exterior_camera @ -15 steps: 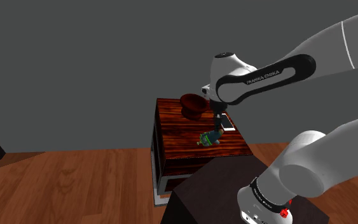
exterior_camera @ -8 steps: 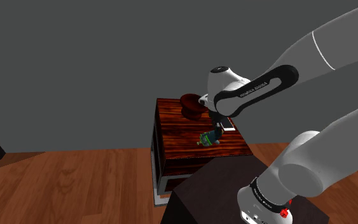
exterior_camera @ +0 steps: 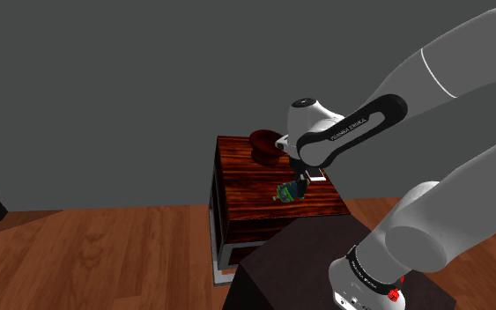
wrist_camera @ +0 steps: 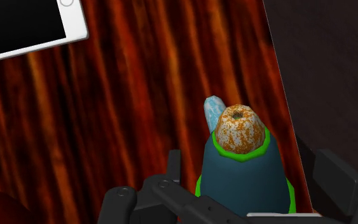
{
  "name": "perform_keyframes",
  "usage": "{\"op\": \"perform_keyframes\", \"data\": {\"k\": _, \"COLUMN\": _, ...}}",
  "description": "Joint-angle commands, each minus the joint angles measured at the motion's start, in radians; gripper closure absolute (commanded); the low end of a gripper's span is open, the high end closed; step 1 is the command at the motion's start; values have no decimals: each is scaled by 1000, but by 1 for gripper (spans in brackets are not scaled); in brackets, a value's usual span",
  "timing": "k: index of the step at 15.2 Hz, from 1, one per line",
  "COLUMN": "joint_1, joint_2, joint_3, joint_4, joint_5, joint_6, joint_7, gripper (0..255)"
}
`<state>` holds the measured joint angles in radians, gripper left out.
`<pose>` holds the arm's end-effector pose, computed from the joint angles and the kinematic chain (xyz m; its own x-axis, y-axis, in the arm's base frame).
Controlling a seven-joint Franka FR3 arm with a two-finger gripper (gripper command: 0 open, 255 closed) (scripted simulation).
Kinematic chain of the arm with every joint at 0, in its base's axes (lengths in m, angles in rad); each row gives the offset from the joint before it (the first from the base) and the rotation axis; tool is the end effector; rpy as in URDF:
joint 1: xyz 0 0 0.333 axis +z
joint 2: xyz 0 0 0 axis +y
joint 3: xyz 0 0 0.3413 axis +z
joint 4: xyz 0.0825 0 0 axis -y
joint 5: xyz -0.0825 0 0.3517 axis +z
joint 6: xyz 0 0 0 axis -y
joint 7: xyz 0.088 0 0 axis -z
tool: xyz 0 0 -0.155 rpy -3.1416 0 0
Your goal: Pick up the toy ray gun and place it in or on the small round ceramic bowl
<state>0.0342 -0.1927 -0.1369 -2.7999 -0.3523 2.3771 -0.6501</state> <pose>0.3153 -0.0448 0.2526 0.6390 0.7138 -0.2868 0.7390 -0.6731 -0.0288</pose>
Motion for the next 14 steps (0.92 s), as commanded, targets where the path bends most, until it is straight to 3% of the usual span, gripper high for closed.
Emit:
{"op": "perform_keyframes", "data": {"k": 1, "joint_1": 0, "joint_2": 0, "joint_3": 0, "joint_4": 0, "joint_5": 0, "joint_6": 1, "joint_7": 0, "gripper": 0}}
{"op": "perform_keyframes", "data": {"k": 2, "joint_1": 0, "joint_2": 0, "joint_3": 0, "joint_4": 0, "joint_5": 0, "joint_6": 0, "joint_7": 0, "gripper": 0}}
{"op": "perform_keyframes", "data": {"k": 3, "joint_1": 0, "joint_2": 0, "joint_3": 0, "joint_4": 0, "joint_5": 0, "joint_6": 0, "joint_7": 0, "gripper": 255}}
{"op": "perform_keyframes", "data": {"k": 12, "joint_1": 0, "joint_2": 0, "joint_3": 0, "joint_4": 0, "joint_5": 0, "joint_6": 1, "joint_7": 0, "gripper": 255}}
{"op": "perform_keyframes", "data": {"k": 14, "joint_1": 2, "joint_2": -33, "joint_3": 1, "joint_4": 4, "joint_5": 8, "joint_6": -36, "joint_7": -10, "gripper": 255}}
